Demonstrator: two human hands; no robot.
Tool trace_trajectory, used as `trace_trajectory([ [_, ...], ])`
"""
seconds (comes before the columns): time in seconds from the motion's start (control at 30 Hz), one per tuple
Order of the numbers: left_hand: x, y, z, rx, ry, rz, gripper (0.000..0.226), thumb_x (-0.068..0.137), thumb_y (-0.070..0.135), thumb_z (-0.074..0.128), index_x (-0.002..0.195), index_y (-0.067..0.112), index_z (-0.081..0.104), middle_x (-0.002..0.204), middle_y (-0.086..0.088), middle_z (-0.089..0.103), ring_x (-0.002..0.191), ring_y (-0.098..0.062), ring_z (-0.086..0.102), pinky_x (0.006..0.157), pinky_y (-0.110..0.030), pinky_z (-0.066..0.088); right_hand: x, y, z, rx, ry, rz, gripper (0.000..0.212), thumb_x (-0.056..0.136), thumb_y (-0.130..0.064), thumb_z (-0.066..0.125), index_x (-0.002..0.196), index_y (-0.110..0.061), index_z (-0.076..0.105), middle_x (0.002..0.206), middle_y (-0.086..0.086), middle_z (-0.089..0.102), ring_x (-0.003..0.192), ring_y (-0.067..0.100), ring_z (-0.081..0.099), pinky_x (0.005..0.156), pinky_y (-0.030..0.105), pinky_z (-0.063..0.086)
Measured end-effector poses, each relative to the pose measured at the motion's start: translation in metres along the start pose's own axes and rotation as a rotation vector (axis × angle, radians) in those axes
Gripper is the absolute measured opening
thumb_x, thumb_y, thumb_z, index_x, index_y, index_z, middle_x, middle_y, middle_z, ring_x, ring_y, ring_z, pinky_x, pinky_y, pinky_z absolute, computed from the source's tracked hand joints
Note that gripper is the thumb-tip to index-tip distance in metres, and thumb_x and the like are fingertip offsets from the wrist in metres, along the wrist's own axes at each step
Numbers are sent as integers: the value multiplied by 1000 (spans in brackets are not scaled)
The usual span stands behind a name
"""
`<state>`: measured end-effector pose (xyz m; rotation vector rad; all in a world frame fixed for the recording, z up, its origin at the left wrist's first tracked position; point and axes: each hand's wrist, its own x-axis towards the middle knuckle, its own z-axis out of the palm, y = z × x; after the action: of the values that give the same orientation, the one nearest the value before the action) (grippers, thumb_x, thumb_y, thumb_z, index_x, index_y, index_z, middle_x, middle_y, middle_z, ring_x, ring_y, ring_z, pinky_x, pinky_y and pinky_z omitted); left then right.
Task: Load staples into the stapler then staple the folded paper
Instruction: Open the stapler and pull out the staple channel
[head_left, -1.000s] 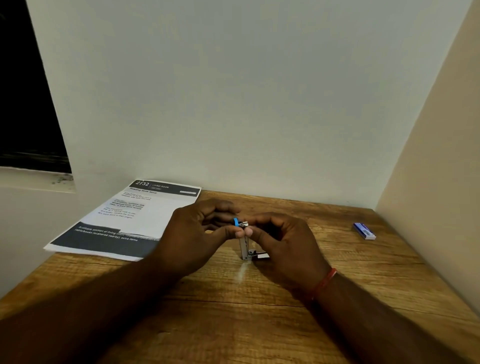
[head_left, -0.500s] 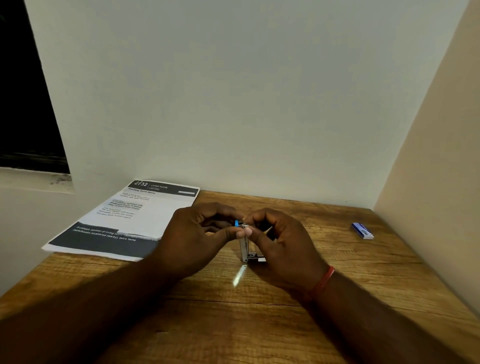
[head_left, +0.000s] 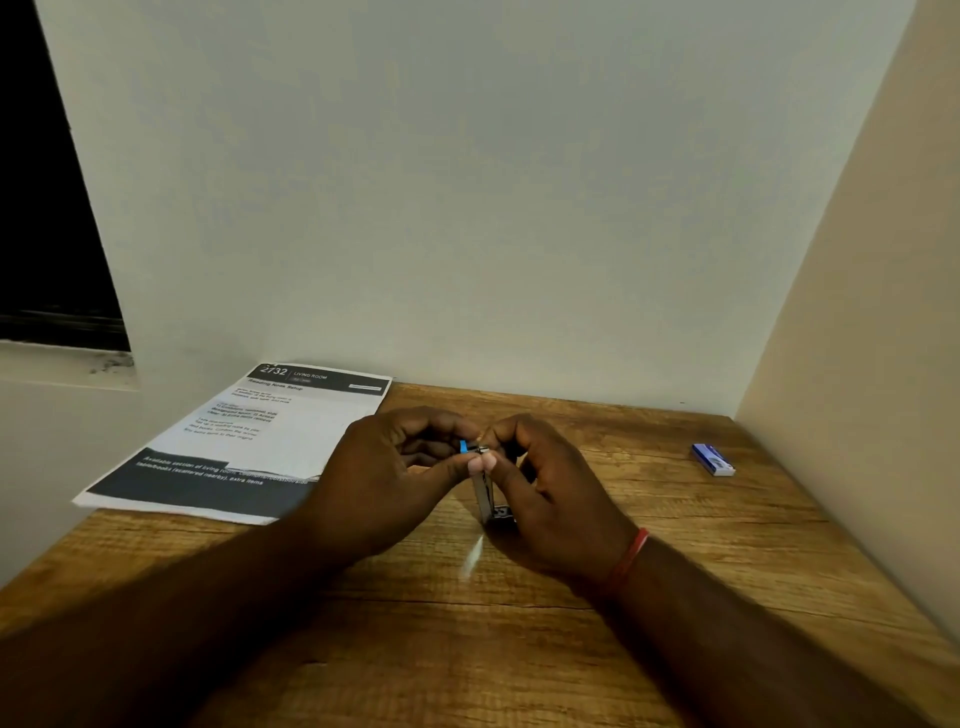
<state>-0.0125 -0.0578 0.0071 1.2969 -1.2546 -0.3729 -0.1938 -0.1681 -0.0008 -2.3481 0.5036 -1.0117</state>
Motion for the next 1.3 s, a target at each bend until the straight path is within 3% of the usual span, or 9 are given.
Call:
trace_trajectory([
  [0.2,1,-4,-3,68,26,18,20,82,33,98,99,31,87,97,8,87,91,-11,84,89,-34,69,-1,2,-5,-9,-3,6,6,114,-27,58,109,-27,61,103,-10,63,94,10,60,75,23,50],
  [0.3,3,-7,-10,102,36,-5,19,83,20,100,95,29,88,94,9,87,88,-11,84,88,-37,71,-1,11,-17,0,-6,77,8,114,-24,57,110,-30,61,106,-10,63,97,7,60,80,25,52],
  [0.43,4,-13,-15,156,-34,-24,18,81,19,101,84,23,84,90,2,85,81,-19,83,82,-43,70,0,28,-27,70,-4,181,10,114,-22,56,111,-28,64,107,-12,67,98,1,61,87,26,49],
  [0.53,4,-16,-20,194,-106,-42,22,81,19,101,83,23,79,84,-3,81,79,-31,79,74,-41,66,0,40,-28,216,5,275,12,115,-21,57,110,-28,66,102,-18,68,96,3,64,91,37,55],
  [0.67,2,-18,-23,240,-317,10,30,82,12,97,100,30,82,92,3,82,84,-20,80,85,-45,69,2,46,-24,317,5,309,10,114,-24,59,115,-26,68,108,0,72,103,38,70,102,66,59],
  [0.77,1,-22,-20,286,-443,51,50,86,19,96,129,39,79,107,12,82,91,-17,79,89,-37,68,2,46,-20,449,-13,328,13,113,-18,59,110,-24,70,101,5,72,93,34,65,92,61,59],
  [0.93,-2,-18,-10,466,-454,176,76,93,35,89,157,57,54,113,22,77,92,-9,73,84,-25,63,5,44,-15,614,-33,373,12,113,-9,58,110,-13,68,98,17,70,85,33,65,81,51,54],
  [1.07,-6,-12,-3,601,-468,253,85,100,46,76,164,72,25,118,24,69,96,-7,67,82,-31,61,6,45,-15,667,-65,370,10,109,-15,62,112,-8,69,96,19,71,86,34,67,83,51,52],
  [1.3,-8,-9,-1,638,-505,220,88,104,48,70,168,68,13,117,25,60,96,-4,62,86,-35,60,5,41,-19,677,-63,351,12,112,0,57,118,7,65,94,21,73,80,24,73,75,40,61],
])
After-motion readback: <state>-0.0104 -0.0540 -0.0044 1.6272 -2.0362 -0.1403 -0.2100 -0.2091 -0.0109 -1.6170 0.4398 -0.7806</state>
